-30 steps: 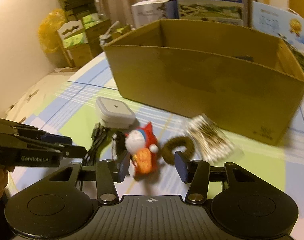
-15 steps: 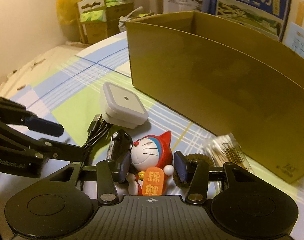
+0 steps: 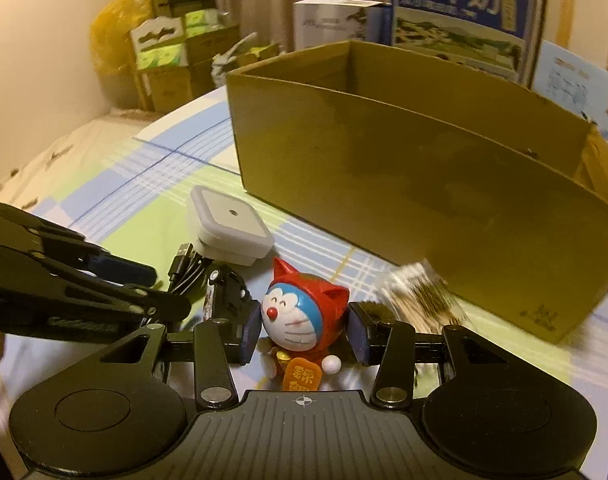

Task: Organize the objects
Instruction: 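Grasp the black USB cable with the left tool while the right tool grasps the Doraemon figure, then carry the cable and Doraemon figure over the cardboard box with both tools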

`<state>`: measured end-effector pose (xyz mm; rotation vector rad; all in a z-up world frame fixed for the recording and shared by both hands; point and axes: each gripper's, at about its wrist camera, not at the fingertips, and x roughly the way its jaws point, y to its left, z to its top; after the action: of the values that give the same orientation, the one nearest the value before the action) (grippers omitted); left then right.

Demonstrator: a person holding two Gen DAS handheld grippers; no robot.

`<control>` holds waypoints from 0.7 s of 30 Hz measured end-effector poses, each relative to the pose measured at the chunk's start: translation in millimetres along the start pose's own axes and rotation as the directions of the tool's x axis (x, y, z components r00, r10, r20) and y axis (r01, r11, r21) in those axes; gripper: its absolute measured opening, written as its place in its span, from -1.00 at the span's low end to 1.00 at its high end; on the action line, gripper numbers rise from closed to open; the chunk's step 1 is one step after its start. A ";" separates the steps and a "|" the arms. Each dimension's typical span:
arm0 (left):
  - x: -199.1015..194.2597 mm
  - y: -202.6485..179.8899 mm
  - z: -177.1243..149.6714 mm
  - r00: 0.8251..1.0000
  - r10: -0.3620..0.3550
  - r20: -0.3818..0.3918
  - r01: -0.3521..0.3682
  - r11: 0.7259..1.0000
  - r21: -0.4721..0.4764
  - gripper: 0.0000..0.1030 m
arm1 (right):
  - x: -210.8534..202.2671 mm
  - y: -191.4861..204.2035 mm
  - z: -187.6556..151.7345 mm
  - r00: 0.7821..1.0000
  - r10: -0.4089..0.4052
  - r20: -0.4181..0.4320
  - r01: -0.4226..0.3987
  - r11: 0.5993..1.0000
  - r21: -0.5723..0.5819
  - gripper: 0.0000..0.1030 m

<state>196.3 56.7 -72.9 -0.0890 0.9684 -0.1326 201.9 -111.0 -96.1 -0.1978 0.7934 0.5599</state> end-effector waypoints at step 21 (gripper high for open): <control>-24.1 -3.5 -21.8 1.000 0.019 -0.023 -0.020 0.999 -0.039 -0.78 | -56.3 1.1 -18.4 0.998 -0.040 0.058 0.034 0.993 0.112 -0.18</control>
<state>164.6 56.6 -65.0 -0.1148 0.9942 -0.0968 158.0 -139.4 -68.2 -0.0932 0.7586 0.4833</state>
